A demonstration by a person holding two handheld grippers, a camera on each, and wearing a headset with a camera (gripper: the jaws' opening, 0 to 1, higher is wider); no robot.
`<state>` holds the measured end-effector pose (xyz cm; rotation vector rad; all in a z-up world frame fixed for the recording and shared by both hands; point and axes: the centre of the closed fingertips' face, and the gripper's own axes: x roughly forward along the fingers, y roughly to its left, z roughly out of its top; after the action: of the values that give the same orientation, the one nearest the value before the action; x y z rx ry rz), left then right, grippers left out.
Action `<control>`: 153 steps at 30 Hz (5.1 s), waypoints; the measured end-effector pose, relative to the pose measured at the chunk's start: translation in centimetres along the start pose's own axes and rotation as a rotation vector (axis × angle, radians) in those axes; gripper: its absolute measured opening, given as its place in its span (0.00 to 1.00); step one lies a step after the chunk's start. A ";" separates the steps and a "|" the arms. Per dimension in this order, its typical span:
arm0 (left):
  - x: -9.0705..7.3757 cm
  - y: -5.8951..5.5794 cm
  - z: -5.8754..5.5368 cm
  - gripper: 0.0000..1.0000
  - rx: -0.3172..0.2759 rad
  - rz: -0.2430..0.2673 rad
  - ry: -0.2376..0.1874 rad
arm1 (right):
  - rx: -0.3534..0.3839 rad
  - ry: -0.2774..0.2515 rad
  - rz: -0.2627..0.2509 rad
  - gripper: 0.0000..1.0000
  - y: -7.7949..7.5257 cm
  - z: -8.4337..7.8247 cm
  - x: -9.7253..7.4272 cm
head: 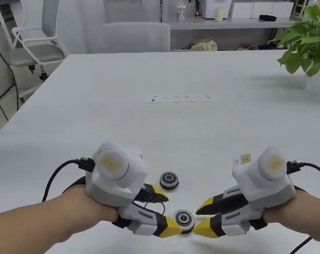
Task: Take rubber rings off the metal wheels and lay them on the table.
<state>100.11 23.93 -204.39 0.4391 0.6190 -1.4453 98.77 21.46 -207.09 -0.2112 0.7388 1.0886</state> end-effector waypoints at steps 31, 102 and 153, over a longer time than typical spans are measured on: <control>2.1 -0.5 -0.3 0.19 0.012 -0.030 0.026 | -0.003 0.010 0.003 0.23 0.1 -0.3 0.2; 2.8 -0.5 -0.1 0.07 0.096 0.037 -0.012 | -0.050 -0.001 0.003 0.18 0.1 -0.5 1.0; 2.8 -0.5 -0.1 0.07 0.096 0.035 -0.019 | 0.098 -0.016 0.012 0.00 -0.5 -1.1 0.5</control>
<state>99.62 21.82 -206.19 0.5091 0.5260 -1.4484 98.84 21.05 -208.31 -0.1149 0.7773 1.0612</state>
